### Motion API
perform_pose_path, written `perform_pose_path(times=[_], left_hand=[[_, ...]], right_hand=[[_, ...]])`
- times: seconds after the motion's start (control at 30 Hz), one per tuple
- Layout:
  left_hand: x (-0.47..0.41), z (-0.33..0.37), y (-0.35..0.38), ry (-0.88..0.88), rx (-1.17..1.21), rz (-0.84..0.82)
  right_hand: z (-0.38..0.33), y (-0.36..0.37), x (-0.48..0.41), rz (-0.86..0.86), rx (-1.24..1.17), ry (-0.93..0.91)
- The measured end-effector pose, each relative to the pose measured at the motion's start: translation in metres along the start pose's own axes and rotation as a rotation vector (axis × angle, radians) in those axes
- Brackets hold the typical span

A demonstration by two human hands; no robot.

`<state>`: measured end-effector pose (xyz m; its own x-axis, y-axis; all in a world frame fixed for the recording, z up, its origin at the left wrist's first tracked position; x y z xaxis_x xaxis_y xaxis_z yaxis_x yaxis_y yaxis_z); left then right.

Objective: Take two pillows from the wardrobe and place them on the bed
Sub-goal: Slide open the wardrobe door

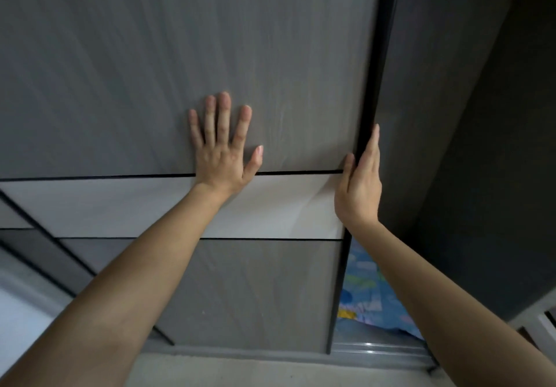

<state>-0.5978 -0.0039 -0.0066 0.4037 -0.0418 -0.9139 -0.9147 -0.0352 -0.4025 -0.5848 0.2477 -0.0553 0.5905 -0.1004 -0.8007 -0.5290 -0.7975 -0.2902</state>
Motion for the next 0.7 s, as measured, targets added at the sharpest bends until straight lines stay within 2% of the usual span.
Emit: perform_pose_path(times=[0.13, 0.4, 0.7], left_hand=[[0.009, -0.052, -0.004, -0.057, -0.002, -0.042], [0.024, -0.128, -0.018, -0.288, -0.003, -0.143], [0.033, -0.182, -0.026, -0.365, -0.05, -0.26]], right_hand=[[-0.031, 0.039, 0.009, -0.086, 0.001, -0.077], [-0.09, 0.109, 0.021, -0.255, -0.129, -0.219], [-0.128, 0.156, 0.029, -0.383, -0.227, -0.266]])
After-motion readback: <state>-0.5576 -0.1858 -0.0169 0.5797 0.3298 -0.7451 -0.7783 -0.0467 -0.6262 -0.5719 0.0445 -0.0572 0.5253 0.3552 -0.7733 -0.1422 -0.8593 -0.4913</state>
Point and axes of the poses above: each hand's wrist, its own x-axis away from the middle knuckle, its own y-axis out of the palm, z = x × y, the point moved 6 cm from there along -x, towards the middle knuckle, and after that the axes turned 13 degrees about -y, right-handed, at the moved point
